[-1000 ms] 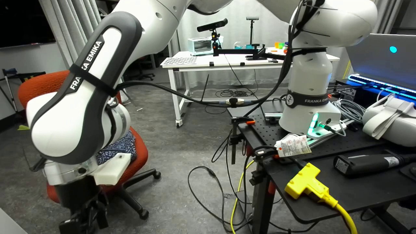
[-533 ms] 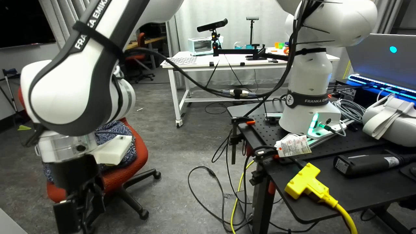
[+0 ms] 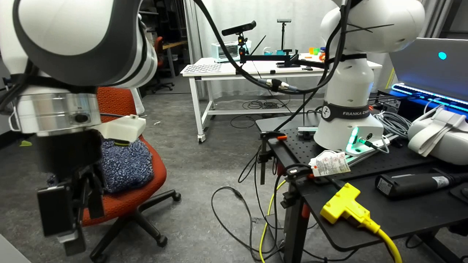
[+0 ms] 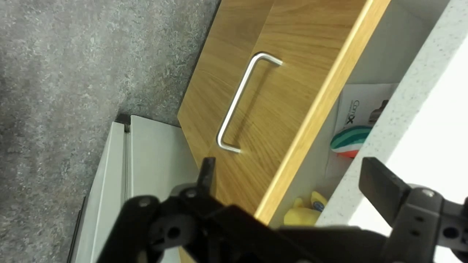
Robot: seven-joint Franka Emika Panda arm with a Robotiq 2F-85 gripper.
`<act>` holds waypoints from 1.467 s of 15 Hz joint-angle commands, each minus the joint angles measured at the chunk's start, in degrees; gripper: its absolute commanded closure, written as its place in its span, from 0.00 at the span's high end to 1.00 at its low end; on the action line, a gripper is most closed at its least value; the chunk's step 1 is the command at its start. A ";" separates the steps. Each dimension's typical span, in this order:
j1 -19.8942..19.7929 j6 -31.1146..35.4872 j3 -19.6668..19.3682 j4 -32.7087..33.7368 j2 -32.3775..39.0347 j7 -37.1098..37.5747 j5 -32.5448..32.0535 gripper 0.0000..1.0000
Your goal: Open the top drawer of the bottom cabinet.
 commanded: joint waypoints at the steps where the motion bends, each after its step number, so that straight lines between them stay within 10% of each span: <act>1: 1.05 -0.21 0.12 -2.68 -2.02 -0.20 0.81 1.00; 22: 5.00 -8.16 -4.33 12.46 12.00 1.89 -5.69 1.00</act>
